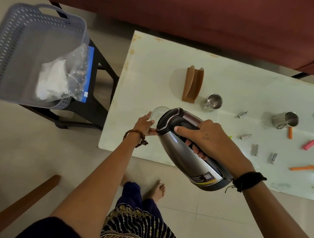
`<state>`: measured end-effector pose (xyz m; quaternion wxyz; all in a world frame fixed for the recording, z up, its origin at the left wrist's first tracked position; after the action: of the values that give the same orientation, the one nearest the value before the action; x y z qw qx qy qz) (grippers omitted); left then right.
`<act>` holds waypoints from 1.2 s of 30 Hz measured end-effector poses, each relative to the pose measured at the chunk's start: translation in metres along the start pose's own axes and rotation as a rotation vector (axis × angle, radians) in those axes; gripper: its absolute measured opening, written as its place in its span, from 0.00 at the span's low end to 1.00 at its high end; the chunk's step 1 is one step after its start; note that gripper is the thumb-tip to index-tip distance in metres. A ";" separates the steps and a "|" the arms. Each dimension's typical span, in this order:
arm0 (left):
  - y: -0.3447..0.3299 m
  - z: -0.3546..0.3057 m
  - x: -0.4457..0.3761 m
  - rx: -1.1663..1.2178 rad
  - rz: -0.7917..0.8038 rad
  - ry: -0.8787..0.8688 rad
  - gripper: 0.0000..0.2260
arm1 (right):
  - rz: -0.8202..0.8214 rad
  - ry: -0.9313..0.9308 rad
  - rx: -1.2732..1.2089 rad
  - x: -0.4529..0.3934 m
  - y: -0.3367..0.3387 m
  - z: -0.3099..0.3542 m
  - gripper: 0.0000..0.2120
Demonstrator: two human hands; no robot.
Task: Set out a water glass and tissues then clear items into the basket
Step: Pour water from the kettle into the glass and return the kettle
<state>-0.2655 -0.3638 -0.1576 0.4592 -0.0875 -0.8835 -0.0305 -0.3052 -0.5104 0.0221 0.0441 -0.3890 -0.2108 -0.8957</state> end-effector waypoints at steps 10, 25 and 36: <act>0.003 0.006 -0.003 -0.051 -0.057 -0.013 0.23 | -0.011 -0.058 0.085 -0.002 -0.005 0.021 0.19; 0.002 0.004 0.000 -0.018 -0.115 0.012 0.23 | -0.043 -0.063 0.084 0.003 0.002 0.013 0.20; 0.002 0.009 -0.009 -0.041 -0.131 0.020 0.23 | -0.034 -0.052 0.073 0.002 0.002 0.017 0.19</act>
<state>-0.2673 -0.3618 -0.1706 0.4630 -0.0387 -0.8819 -0.0796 -0.2951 -0.5050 0.0346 0.0373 -0.4066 -0.2509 -0.8777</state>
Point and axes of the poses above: each hand's wrist, its own x-axis away from the middle knuckle, its own y-axis out of the back of the hand, z = x × y, the point moved 3 cm from there along -x, towards the middle knuckle, and after that the axes turned 12 degrees about -x, right-handed, at the moved point
